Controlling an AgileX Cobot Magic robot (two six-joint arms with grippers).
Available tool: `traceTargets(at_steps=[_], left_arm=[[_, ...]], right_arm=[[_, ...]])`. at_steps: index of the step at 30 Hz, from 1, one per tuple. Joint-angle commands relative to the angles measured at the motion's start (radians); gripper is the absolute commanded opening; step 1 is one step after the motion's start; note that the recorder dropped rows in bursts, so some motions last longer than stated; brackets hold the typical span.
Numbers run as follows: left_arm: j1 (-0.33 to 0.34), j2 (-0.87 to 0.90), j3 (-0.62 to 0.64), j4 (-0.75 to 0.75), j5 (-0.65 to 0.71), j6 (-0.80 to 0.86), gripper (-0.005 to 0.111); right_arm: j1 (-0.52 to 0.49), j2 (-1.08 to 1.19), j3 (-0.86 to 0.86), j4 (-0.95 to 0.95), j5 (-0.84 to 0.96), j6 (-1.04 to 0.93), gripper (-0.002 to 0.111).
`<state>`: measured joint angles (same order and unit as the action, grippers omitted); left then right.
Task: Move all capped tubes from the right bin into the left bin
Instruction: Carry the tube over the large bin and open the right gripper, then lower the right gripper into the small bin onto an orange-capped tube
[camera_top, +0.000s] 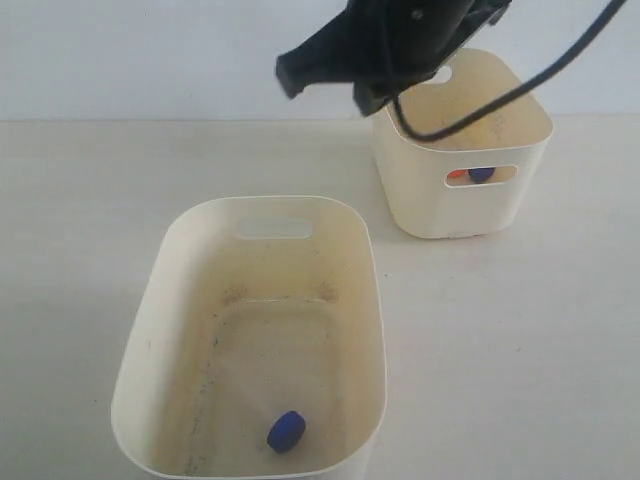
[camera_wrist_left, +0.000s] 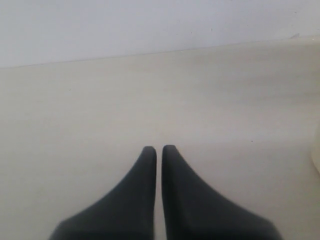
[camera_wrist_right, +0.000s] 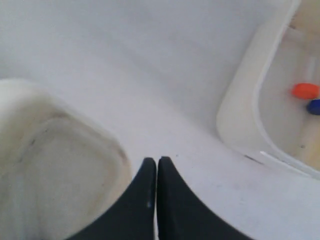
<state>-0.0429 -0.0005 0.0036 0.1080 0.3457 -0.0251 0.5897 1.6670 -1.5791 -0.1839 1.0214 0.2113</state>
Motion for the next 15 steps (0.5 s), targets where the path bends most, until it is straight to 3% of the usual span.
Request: traceTargets(at_steps=[1,8,15], left_arm=[[-0.001,0.0,-0.004,-0.011,-0.006,-0.01,0.004],[-0.001,0.0,-0.004,-0.011,-0.006,-0.01,0.004],[-0.001,0.0,-0.004,-0.011,-0.006,-0.01,0.004]], right_arm=[[-0.143,0.038,-0.069,-0.029,-0.019,0.048,0.0],[-0.295,0.202,-0.265,-0.027,0.03,0.036,0.0],[-0.386,0.501,-0.647,0.084,0.2,-0.045,0.0]])
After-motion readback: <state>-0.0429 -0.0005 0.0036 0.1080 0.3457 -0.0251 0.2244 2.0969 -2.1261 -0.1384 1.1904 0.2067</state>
